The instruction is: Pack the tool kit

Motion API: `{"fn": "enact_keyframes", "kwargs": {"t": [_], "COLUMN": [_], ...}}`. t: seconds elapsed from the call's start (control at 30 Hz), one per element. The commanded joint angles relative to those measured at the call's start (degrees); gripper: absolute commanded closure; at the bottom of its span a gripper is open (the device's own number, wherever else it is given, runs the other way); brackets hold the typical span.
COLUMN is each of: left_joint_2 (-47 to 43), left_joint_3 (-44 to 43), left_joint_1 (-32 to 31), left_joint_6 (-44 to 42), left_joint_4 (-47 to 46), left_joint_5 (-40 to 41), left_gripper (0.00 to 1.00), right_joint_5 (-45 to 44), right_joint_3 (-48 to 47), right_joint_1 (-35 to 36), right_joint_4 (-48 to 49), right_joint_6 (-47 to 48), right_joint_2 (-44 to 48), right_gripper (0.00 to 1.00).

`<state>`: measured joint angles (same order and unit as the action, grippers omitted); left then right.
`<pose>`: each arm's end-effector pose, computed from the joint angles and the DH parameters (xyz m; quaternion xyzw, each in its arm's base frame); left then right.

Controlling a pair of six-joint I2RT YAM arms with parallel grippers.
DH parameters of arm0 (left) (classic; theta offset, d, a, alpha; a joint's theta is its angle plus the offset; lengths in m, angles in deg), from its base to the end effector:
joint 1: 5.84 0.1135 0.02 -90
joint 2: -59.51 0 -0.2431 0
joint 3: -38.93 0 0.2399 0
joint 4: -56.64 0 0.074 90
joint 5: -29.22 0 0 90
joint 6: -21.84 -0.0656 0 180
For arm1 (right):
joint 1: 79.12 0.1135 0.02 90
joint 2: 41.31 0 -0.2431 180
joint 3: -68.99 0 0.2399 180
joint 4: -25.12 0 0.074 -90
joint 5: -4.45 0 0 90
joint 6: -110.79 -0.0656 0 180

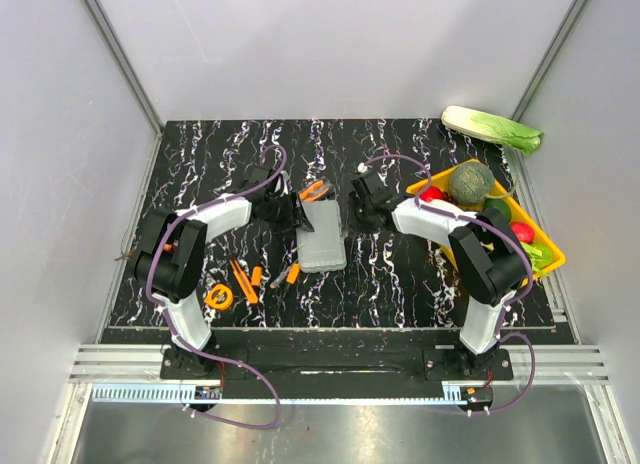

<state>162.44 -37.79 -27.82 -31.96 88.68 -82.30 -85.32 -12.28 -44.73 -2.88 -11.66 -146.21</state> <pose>0.3255 -0.1573 0.1297 -0.0663 0.9440 -0.2876 0.1475 0.3208 0.2199 0.1428 -0.0166 0.9443 0.1826 0.2732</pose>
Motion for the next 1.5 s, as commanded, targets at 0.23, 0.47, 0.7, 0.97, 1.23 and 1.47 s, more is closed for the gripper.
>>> {"fn": "enact_keyframes", "kwargs": {"t": [0.23,0.47,0.7,0.97,1.23,1.47], "left_joint_2": [2.62,0.6,-5.02,-9.07,-3.63,1.04], "left_joint_3": [0.89,-1.48,-8.5,-10.98,-9.92,-14.57], "left_joint_1": [-0.26,-0.35,-0.26,-0.61,-4.39,-6.06], "left_joint_6": [-2.63,-3.07,-5.27,-4.13,-0.7,-0.78], "left_joint_4": [6.34,7.4,8.45,1.53,-7.36,-4.21], "left_joint_5": [2.36,2.18,0.87,-4.66,-10.56,-9.42], "left_gripper": [0.59,0.33,0.03,0.01,0.01,0.01], "right_joint_5": [10.49,10.58,5.84,2.67,2.58,1.44], "right_joint_3": [3.68,4.03,1.4,-1.94,-3.53,-5.72], "right_joint_1": [-3.28,-4.07,-4.51,-4.6,-4.51,-4.51], "right_joint_4": [9.03,8.25,0.09,-8.45,-12.05,-14.86], "right_joint_6": [-4.82,-5.0,-2.8,1.15,2.04,2.12], "right_joint_2": [-0.74,3.73,11.64,15.96,17.54,20.0], "right_gripper": [0.88,1.0,1.0,1.0,1.0,1.0]}}
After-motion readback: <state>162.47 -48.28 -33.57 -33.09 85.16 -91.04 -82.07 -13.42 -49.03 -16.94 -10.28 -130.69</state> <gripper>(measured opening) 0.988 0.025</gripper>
